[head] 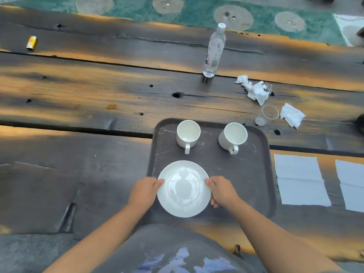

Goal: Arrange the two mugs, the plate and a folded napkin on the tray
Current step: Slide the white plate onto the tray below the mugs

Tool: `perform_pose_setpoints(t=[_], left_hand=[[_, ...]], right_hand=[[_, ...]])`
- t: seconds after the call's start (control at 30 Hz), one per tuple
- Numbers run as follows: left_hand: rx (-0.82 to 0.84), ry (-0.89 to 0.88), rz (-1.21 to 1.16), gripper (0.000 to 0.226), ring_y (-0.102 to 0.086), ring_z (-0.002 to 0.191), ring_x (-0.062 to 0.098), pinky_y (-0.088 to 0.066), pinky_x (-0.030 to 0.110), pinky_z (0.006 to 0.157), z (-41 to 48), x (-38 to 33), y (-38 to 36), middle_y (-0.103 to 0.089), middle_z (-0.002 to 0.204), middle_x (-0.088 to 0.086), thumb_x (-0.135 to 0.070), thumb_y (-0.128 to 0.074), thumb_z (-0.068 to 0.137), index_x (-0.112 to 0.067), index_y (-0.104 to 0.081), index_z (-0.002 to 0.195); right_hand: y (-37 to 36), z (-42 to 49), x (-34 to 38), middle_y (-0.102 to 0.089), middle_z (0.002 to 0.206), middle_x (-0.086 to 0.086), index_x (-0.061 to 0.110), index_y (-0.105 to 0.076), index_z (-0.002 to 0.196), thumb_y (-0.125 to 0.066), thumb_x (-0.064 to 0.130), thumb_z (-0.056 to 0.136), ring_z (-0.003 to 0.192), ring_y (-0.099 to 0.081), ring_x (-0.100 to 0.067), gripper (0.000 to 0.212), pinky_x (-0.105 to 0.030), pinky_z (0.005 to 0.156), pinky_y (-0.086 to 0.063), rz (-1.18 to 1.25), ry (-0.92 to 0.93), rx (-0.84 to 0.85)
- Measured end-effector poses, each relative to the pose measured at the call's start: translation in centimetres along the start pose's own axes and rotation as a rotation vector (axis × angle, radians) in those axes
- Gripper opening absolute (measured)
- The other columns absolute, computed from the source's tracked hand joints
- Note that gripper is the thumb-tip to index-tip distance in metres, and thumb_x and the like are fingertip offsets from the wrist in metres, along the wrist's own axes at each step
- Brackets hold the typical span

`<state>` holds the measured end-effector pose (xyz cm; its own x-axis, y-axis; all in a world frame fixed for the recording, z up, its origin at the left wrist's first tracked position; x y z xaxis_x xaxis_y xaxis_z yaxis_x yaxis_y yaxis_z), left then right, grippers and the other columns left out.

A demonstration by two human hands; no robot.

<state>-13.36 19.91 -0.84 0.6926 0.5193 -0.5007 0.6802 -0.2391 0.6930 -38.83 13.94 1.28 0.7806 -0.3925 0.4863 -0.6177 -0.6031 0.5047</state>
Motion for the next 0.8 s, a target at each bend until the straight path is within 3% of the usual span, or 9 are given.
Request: perform_pose_setpoints(t=[0.13,0.3,0.43,0.6,0.8], left_hand=[[0.024,0.001,0.053,0.051,-0.050,0.066,0.027,-0.040,0.037,0.062,0.1,0.0,0.0,-0.052,0.063,0.003,-0.041,-0.047,0.103,-0.014,-0.041,0.060],[0.025,0.012,0.084,0.050,-0.050,0.065,0.027,-0.039,0.037,0.060,0.5,0.3,-0.1,-0.051,0.062,0.001,-0.042,-0.049,0.102,-0.016,-0.041,0.060],[0.036,0.013,0.087,0.049,-0.061,0.071,0.030,-0.050,0.041,0.066,1.0,0.4,0.1,-0.064,0.070,0.007,-0.043,-0.047,0.101,-0.005,-0.060,0.073],[0.020,0.030,0.178,0.050,-0.053,0.062,0.025,-0.047,0.036,0.060,1.8,0.4,0.3,-0.059,0.066,0.005,-0.047,-0.048,0.100,-0.011,-0.050,0.065],[0.018,0.046,0.234,0.052,-0.064,0.070,0.030,-0.051,0.037,0.064,2.3,0.5,0.7,-0.056,0.063,0.003,-0.048,-0.049,0.100,-0.015,-0.047,0.061]], right_hand=[[-0.3,0.2,-0.5,-0.063,0.055,-0.008,0.006,-0.061,0.084,-0.039,0.026,0.105,0.033,-0.055,-0.012,0.035,-0.024,0.041,-0.050,0.002,-0.006,-0.015],[-0.6,0.7,-0.4,-0.066,0.057,-0.010,0.007,-0.061,0.087,-0.040,0.028,0.105,0.037,-0.059,-0.015,0.035,-0.027,0.045,-0.055,-0.017,-0.009,-0.014],[-0.8,0.9,-0.2,-0.065,0.055,-0.009,0.009,-0.059,0.082,-0.041,0.026,0.105,0.038,-0.061,-0.015,0.033,-0.027,0.045,-0.054,-0.016,-0.010,-0.027],[-0.9,1.3,0.1,-0.066,0.056,-0.011,0.006,-0.060,0.082,-0.041,0.026,0.105,0.039,-0.062,-0.018,0.034,-0.030,0.048,-0.058,-0.024,-0.017,-0.033],[-1.2,1.7,0.6,-0.066,0.056,-0.010,0.010,-0.058,0.079,-0.041,0.026,0.104,0.037,-0.061,-0.016,0.035,-0.027,0.045,-0.055,-0.024,-0.023,-0.032]])
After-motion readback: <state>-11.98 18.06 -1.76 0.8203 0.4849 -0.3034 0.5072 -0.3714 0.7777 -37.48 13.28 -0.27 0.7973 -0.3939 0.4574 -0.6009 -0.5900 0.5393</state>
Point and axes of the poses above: each hand's wrist, its own z-axis towards the middle knuckle, its own y-axis out of the back of the hand, x = y × z, the point moved 1 cm from there along z, towards the middle knuckle
